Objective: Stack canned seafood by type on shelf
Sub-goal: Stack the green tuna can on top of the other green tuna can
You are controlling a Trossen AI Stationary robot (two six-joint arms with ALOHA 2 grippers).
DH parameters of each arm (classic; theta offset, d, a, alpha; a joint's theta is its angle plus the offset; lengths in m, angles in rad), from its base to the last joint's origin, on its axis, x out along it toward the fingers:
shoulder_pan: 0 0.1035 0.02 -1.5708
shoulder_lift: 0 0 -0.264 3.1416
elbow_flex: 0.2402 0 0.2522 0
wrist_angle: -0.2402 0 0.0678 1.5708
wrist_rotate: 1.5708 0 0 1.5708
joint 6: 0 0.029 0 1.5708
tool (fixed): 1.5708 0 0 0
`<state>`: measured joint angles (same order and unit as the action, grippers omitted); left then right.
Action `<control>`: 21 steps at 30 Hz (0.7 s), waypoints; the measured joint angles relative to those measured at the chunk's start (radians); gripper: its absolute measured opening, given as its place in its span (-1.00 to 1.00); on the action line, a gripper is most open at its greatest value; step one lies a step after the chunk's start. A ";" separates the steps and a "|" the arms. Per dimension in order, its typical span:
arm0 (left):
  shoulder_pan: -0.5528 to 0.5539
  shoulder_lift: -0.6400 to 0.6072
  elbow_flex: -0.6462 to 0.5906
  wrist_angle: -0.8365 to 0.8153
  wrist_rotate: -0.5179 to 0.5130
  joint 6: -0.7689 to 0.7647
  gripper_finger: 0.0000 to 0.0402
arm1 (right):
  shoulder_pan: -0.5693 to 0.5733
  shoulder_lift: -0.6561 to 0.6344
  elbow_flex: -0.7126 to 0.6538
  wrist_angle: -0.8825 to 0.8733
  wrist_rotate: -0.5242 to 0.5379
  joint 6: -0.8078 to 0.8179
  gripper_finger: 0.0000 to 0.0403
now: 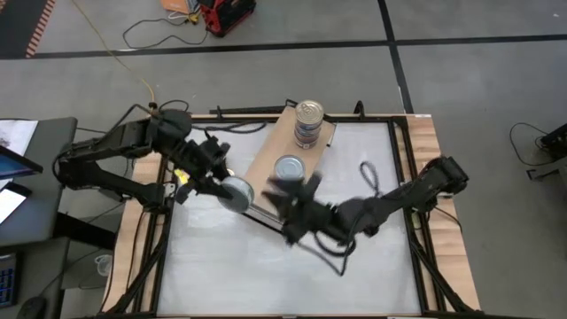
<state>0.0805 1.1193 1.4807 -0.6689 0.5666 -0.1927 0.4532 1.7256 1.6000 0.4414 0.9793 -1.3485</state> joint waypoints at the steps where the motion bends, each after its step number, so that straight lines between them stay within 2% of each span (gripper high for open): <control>1: 0.010 0.011 0.020 -0.002 -0.007 0.025 -0.36 | -0.012 -0.028 0.003 -0.050 0.011 0.115 0.34; 4: 0.035 0.042 0.062 0.015 -0.064 0.098 -0.36 | -0.061 -0.144 0.005 -0.328 -0.071 0.546 0.34; 7: 0.062 0.070 0.064 0.053 -0.070 0.126 -0.36 | -0.140 -0.252 0.005 -0.608 -0.313 0.994 0.34; 10: 0.094 0.110 0.064 0.055 -0.015 0.149 -0.36 | -0.237 -0.324 0.005 -0.742 -0.567 1.297 0.34; 12: 0.124 0.134 0.064 0.059 0.033 0.151 -0.36 | -0.284 -0.344 0.005 -0.793 -0.659 1.405 0.34; 14: 0.163 0.159 0.064 0.081 0.089 0.133 -0.36 | -0.317 -0.341 0.005 -0.827 -0.703 1.456 0.34; 17: 0.223 0.194 0.064 0.100 0.161 0.094 -0.36 | -0.349 -0.327 0.003 -0.894 -0.743 1.481 0.34; 21: 0.287 0.228 0.064 0.106 0.239 0.035 -0.36 | -0.380 -0.327 0.004 -0.964 -0.856 1.520 0.34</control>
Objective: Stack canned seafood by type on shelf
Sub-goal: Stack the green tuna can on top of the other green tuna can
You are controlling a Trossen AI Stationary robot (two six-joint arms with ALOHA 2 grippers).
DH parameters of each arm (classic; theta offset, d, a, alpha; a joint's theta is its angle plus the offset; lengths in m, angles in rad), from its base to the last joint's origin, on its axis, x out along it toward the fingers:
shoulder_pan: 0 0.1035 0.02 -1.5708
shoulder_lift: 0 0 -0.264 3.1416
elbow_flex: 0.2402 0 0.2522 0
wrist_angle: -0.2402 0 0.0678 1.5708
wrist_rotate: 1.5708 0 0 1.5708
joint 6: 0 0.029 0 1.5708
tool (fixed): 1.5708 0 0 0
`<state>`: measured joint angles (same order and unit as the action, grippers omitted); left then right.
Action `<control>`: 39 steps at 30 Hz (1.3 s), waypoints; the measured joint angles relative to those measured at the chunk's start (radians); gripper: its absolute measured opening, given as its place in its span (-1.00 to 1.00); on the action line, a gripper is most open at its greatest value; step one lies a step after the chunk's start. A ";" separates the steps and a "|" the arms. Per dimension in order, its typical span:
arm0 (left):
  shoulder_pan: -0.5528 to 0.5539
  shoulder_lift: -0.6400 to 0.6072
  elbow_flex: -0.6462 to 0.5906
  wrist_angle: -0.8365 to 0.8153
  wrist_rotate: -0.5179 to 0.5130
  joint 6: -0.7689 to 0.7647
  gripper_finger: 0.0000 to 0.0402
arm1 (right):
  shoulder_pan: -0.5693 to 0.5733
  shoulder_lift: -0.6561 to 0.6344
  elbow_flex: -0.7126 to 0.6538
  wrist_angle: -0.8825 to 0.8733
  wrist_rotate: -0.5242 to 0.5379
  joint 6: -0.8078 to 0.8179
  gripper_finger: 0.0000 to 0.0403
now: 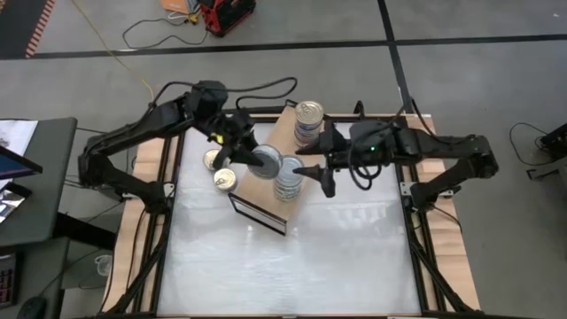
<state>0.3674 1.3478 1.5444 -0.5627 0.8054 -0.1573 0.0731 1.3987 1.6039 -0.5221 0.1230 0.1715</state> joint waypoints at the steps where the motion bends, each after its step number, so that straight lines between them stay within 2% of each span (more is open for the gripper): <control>1: 0.013 0.007 0.000 0.002 0.009 -0.017 -0.36 | -0.007 0.000 0.000 -0.017 -0.016 0.004 0.34; 7: 0.038 0.067 0.008 0.065 0.036 -0.098 -0.33 | -0.045 0.014 -0.001 -0.106 -0.027 0.005 0.34; 12: 0.031 0.130 0.124 -0.011 0.022 -0.081 -0.34 | -0.070 0.016 -0.001 -0.120 -0.037 0.004 0.34; 18: -0.028 0.187 0.213 -0.127 -0.064 -0.027 -0.34 | -0.095 0.012 -0.001 -0.183 -0.052 0.004 0.34; 27: -0.081 0.210 0.216 -0.152 -0.138 -0.020 -0.34 | -0.071 -0.011 -0.001 -0.253 -0.052 0.004 0.34; 35: -0.100 0.208 0.217 -0.148 -0.209 -0.045 -0.34 | -0.085 -0.019 -0.024 -0.214 -0.058 -0.003 0.34; 39: -0.100 0.223 0.217 -0.130 -0.203 -0.056 -0.34 | -0.104 -0.020 -0.027 -0.197 -0.076 -0.012 0.34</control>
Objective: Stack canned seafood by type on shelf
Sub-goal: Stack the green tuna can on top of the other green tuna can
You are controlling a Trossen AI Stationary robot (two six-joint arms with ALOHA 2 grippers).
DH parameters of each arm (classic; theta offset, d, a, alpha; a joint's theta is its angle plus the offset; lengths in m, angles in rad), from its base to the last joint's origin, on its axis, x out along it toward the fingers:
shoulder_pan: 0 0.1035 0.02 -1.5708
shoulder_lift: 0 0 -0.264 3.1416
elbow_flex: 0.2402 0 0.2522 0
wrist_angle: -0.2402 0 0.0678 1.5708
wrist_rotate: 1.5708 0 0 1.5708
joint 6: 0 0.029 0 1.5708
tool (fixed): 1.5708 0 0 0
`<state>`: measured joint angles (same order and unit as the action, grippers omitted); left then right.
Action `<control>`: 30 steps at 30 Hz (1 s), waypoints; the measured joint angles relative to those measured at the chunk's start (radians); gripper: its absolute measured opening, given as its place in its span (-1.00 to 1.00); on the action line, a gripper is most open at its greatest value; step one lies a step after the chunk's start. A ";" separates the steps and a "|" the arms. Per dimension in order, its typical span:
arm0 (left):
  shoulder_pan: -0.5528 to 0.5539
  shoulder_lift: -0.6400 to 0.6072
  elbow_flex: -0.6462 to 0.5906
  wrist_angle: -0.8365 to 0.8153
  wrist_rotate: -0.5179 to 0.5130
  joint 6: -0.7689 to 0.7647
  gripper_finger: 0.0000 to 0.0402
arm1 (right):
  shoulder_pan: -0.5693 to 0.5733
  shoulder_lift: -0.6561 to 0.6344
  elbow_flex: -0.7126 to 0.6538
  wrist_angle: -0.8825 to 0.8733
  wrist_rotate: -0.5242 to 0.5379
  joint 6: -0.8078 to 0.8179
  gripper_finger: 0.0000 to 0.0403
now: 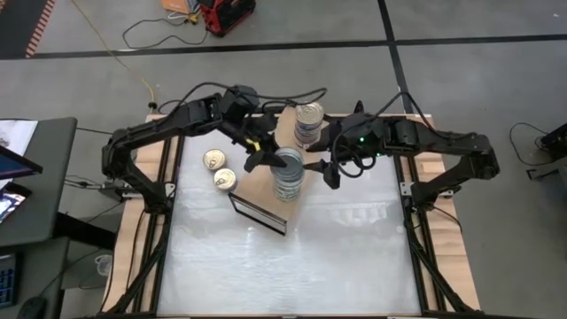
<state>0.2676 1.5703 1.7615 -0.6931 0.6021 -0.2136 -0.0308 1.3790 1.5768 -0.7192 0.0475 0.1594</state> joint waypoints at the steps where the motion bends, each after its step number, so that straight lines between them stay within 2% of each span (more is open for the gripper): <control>1: 0.000 0.000 0.000 0.000 0.001 -0.007 -0.34 | -0.002 -0.004 0.000 0.006 0.000 -0.003 0.34; 6: -0.004 0.000 0.000 0.002 0.000 -0.015 -0.34 | -0.017 -0.007 0.000 0.014 -0.065 -0.003 0.34; 13: -0.002 0.000 0.000 0.001 -0.012 -0.038 -0.33 | -0.039 -0.008 0.000 0.019 -0.092 -0.034 0.34; 21: -0.002 0.003 0.000 0.006 -0.030 -0.038 -0.28 | -0.091 -0.031 0.002 0.022 -0.228 0.002 0.34; 30: -0.003 0.003 0.000 0.003 -0.029 -0.045 -0.28 | -0.099 0.002 0.002 0.067 -0.238 0.043 0.34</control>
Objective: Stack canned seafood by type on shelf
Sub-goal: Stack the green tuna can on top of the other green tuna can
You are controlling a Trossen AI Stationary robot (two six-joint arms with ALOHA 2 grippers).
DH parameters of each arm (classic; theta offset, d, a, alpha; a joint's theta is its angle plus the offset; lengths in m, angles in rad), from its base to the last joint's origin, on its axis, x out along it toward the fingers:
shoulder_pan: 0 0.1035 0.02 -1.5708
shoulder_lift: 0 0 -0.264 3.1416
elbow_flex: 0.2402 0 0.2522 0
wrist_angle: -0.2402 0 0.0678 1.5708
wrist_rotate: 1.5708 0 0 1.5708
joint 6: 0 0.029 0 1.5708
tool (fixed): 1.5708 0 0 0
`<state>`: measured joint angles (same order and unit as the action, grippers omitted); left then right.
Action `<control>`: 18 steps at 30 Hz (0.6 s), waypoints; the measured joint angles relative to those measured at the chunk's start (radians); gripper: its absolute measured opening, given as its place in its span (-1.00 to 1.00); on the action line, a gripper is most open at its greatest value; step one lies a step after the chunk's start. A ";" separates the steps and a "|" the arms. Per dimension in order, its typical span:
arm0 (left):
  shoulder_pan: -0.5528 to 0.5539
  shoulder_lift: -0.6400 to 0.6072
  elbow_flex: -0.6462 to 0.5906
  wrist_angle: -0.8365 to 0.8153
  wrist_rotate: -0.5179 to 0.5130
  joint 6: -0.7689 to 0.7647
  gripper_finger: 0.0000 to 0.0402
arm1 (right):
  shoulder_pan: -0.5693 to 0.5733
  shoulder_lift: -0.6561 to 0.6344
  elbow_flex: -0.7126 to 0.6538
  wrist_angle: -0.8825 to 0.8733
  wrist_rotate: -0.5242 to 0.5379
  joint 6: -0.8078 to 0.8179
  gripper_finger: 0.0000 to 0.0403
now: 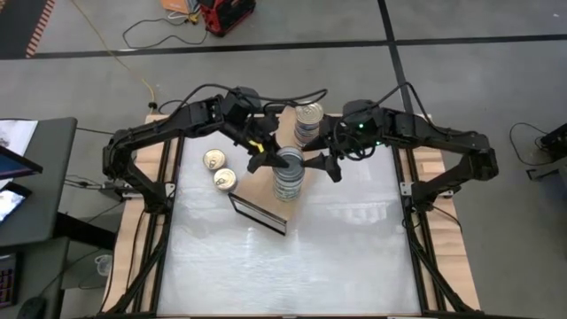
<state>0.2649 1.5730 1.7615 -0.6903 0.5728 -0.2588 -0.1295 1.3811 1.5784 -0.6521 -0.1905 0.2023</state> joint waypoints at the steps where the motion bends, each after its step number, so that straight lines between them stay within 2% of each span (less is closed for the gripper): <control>1: 0.000 0.000 0.000 0.000 0.005 0.000 -0.28 | 0.000 0.000 0.000 0.001 0.000 0.001 0.34; 13: -0.001 0.000 -0.001 -0.001 -0.005 0.001 -0.27 | 0.010 0.047 0.001 0.052 -0.006 0.026 0.33; 18: -0.008 0.000 -0.001 -0.003 -0.006 0.012 -0.24 | 0.009 0.048 0.000 0.051 -0.006 0.026 0.13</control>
<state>0.2574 1.5730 1.7607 -0.6930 0.5666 -0.2471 -0.1207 1.4296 1.5784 -0.6015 -0.1963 0.2284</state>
